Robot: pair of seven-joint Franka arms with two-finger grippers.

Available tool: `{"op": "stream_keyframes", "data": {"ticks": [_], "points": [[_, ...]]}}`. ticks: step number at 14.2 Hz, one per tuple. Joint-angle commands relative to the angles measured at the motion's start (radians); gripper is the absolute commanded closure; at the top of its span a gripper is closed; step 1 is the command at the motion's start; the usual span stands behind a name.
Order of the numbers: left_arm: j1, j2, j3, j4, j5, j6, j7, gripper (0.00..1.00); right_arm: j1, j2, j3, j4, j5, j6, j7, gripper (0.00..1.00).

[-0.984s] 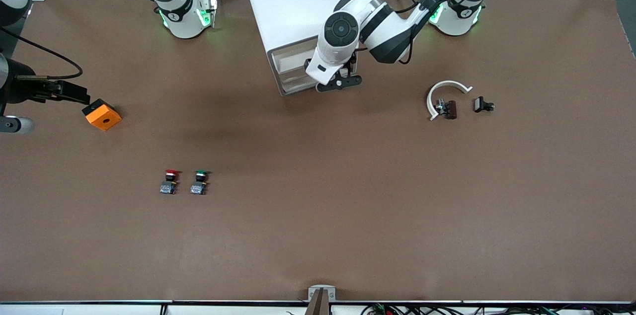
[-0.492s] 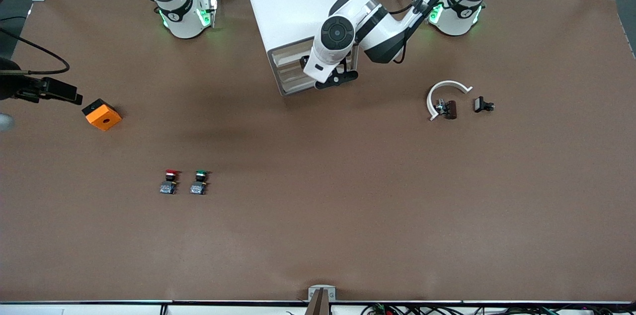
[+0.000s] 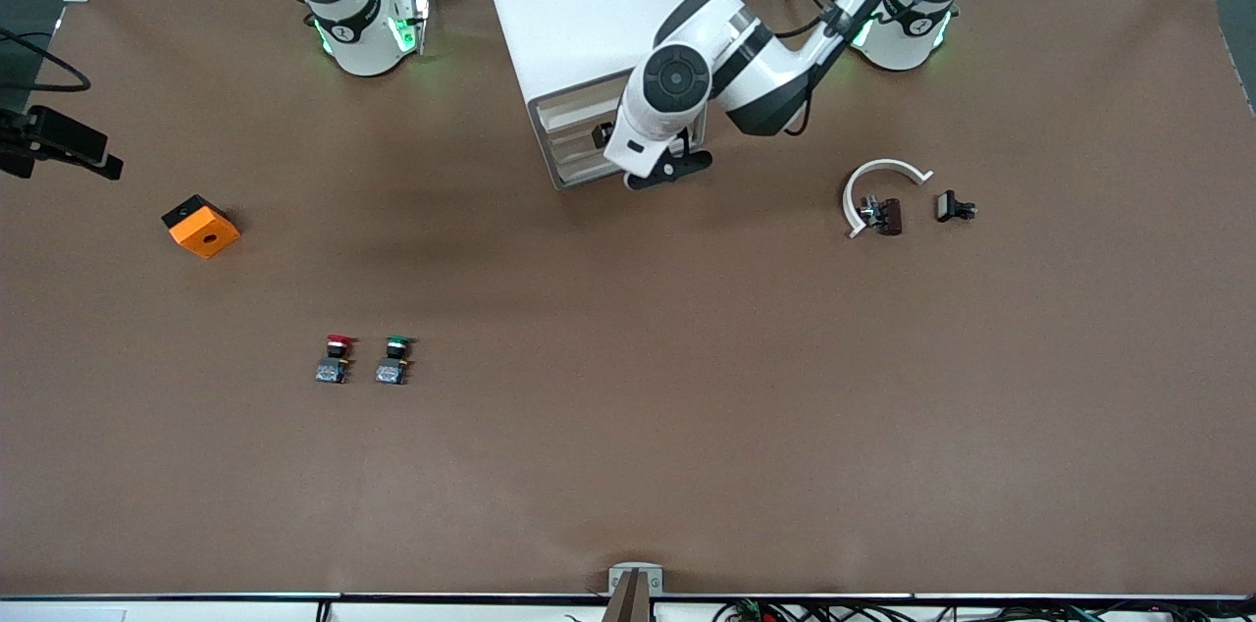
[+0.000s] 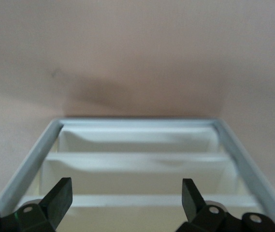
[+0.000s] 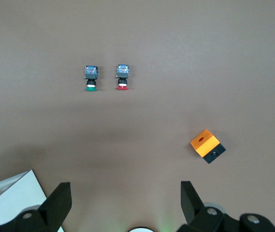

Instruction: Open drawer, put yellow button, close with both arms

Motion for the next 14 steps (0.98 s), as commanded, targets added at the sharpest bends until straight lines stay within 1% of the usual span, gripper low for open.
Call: {"op": "stream_keyframes", "data": {"ticks": [1, 2, 3, 4, 7, 9, 12, 14], "points": [[0.082, 0.007, -0.001, 0.050, -0.005, -0.019, -0.004, 0.00, -0.016, -0.091, 0.013, -0.127, 0.002, 0.056, -0.024, 0.00], [0.113, 0.006, 0.001, 0.062, -0.002, -0.022, -0.004, 0.00, -0.013, -0.140, 0.013, -0.193, 0.002, 0.099, -0.018, 0.00], [0.144, 0.001, 0.002, 0.069, 0.004, -0.022, -0.002, 0.00, -0.010, -0.168, 0.013, -0.233, 0.001, 0.123, -0.012, 0.00], [0.174, -0.005, 0.002, 0.075, 0.049, -0.030, 0.000, 0.00, -0.008, -0.176, 0.013, -0.241, 0.001, 0.120, -0.001, 0.00], [0.243, -0.011, 0.001, 0.116, 0.236, -0.074, 0.006, 0.00, 0.017, -0.187, 0.014, -0.243, 0.001, 0.117, 0.080, 0.00], [0.296, -0.011, 0.001, 0.141, 0.316, -0.076, 0.010, 0.00, 0.015, -0.188, 0.013, -0.243, -0.004, 0.123, 0.077, 0.00], [0.377, -0.028, 0.001, 0.158, 0.337, -0.083, 0.079, 0.00, 0.008, -0.199, 0.009, -0.243, -0.028, 0.124, 0.057, 0.00], [0.461, -0.057, 0.001, 0.159, 0.338, -0.140, 0.217, 0.00, -0.002, -0.199, 0.009, -0.241, -0.030, 0.124, 0.007, 0.00]]}}
